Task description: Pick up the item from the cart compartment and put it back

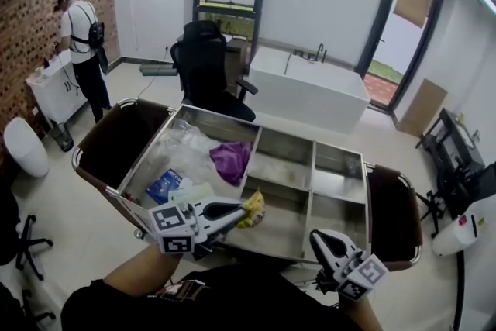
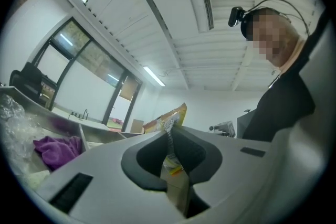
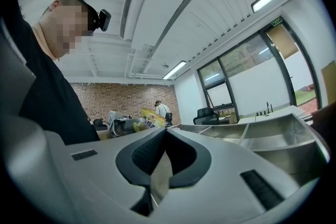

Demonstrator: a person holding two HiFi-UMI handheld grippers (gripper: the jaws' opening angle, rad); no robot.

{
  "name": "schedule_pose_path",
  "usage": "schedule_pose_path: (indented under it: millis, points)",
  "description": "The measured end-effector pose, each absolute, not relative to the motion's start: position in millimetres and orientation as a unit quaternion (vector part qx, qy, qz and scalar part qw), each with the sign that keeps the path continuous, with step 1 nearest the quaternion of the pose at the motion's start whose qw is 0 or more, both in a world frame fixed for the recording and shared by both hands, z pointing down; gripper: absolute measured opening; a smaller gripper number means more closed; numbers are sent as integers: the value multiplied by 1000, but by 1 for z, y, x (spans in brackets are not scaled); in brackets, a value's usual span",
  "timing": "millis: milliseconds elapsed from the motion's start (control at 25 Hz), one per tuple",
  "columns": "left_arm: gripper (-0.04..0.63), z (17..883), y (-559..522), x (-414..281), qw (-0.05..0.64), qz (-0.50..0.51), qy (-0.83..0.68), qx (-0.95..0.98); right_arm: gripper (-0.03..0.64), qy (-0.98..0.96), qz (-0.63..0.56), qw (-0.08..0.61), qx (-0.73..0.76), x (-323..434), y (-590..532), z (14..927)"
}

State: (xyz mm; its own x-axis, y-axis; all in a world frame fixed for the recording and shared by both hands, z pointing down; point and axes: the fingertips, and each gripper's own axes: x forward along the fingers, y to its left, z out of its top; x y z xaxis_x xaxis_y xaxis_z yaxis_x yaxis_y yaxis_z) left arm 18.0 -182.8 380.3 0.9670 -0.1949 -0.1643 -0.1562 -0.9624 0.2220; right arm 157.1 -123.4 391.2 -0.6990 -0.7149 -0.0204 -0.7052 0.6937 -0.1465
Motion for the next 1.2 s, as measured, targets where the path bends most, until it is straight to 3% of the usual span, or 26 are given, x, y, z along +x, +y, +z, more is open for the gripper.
schedule_pose_path:
  millis: [720, 840, 1040, 1200]
  points:
    - [23, 389, -184, 21, 80, -43, -108, 990, -3, 919, -65, 41, -386, 158, -120, 391]
    - [25, 405, -192, 34, 13, 43, -134, 990, -3, 918, -66, 45, -388, 161, -120, 392]
    - [31, 466, -204, 69, -131, 279, -132, 942, -3, 917, -65, 53, -391, 166, -117, 391]
    - [63, 522, -211, 79, -160, 417, -99, 889, -3, 913, -67, 58, -398, 173, -114, 392]
